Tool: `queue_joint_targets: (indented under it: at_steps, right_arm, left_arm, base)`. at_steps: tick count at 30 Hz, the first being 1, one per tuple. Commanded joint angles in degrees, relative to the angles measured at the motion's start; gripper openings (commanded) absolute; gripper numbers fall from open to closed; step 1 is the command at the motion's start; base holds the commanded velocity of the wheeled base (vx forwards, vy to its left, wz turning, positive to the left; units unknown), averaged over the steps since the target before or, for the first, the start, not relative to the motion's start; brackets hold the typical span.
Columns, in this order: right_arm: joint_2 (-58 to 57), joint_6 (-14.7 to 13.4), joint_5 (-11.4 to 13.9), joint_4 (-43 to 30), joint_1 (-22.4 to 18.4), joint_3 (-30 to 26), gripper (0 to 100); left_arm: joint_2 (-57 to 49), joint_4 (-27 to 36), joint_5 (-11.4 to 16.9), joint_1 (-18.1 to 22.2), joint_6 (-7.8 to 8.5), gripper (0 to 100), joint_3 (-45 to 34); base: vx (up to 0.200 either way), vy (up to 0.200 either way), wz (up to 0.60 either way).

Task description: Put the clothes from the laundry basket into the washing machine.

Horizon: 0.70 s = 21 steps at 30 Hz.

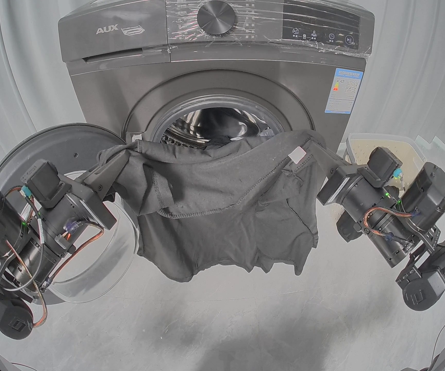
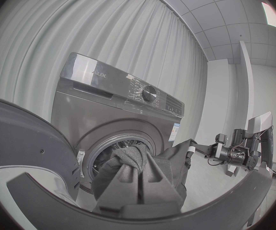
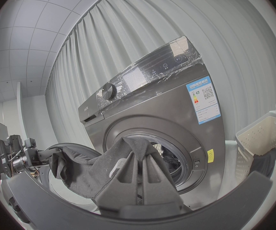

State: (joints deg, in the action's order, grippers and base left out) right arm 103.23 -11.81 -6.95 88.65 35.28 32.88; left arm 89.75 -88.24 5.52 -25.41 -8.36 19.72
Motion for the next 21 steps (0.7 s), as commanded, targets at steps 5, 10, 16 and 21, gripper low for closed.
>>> queue_joint_targets:
  at_steps: [5,10,16,21]
  right_arm:
    - [-1.19,-0.05,-0.43,0.03,0.14,1.84,0]
    - [-1.45,0.04,-1.14,0.03,0.05,1.84,0]
    - [-1.54,0.04,-1.05,0.03,-0.12,1.49,0]
    - [-1.63,0.04,-1.05,-0.06,-0.04,1.4,0]
  left_arm:
    - [-0.27,-0.01,0.01,-0.43,0.01,0,0.49]
    - [-0.89,0.08,-0.25,-0.43,-0.16,0,2.42]
    - [-0.98,0.08,-0.25,0.0,-0.25,0,2.6]
    - [-0.8,0.08,-0.25,0.0,-0.34,0,2.51]
  base:
    - [0.0,0.0,0.0]
    - [0.0,0.0,0.0]
    - [0.0,0.0,0.0]
    - [0.0,0.0,0.0]
